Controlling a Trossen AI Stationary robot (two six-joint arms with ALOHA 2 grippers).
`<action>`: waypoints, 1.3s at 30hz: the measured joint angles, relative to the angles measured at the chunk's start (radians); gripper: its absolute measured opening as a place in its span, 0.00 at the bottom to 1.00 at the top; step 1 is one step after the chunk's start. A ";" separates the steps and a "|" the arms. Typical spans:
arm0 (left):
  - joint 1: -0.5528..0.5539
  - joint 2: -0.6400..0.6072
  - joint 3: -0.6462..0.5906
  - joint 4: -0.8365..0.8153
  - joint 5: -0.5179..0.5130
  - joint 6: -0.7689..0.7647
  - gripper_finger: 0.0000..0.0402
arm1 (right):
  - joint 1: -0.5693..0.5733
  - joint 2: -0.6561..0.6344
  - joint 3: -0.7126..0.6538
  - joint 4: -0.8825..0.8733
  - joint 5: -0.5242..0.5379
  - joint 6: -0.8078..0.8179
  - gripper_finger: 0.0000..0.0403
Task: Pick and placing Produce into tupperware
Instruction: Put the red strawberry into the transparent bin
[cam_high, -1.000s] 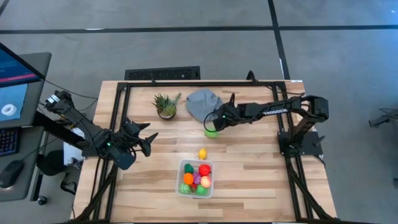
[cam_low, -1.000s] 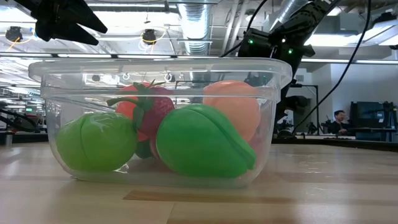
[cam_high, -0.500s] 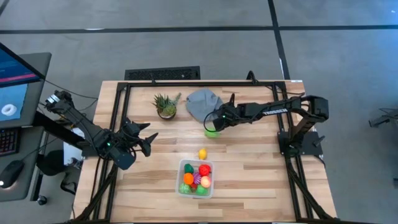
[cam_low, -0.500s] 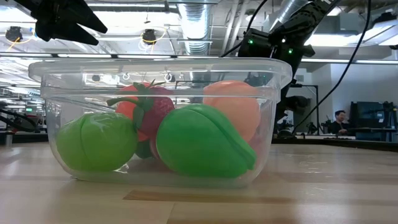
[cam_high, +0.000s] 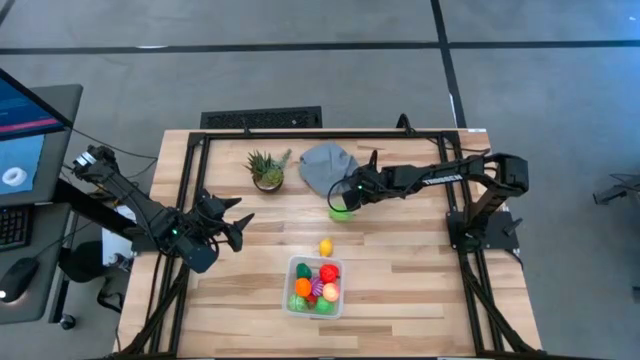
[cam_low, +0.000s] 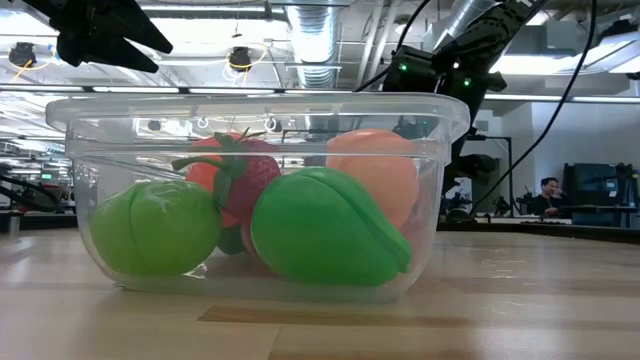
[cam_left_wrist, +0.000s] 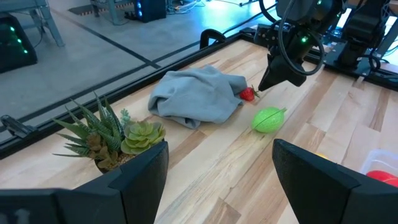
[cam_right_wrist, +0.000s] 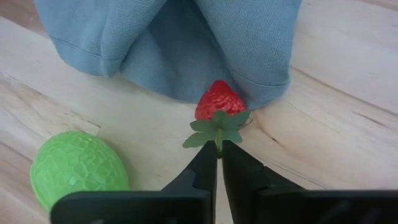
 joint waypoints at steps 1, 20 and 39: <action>0.000 0.000 0.000 0.000 0.000 0.000 0.69 | 0.000 0.000 0.000 0.000 0.000 0.000 0.11; 0.000 0.000 0.000 0.000 0.000 0.001 0.69 | 0.000 0.000 0.000 -0.005 0.000 0.000 0.07; 0.000 0.000 0.000 -0.001 0.000 0.001 0.69 | 0.026 0.000 0.000 -0.005 -0.013 0.007 0.06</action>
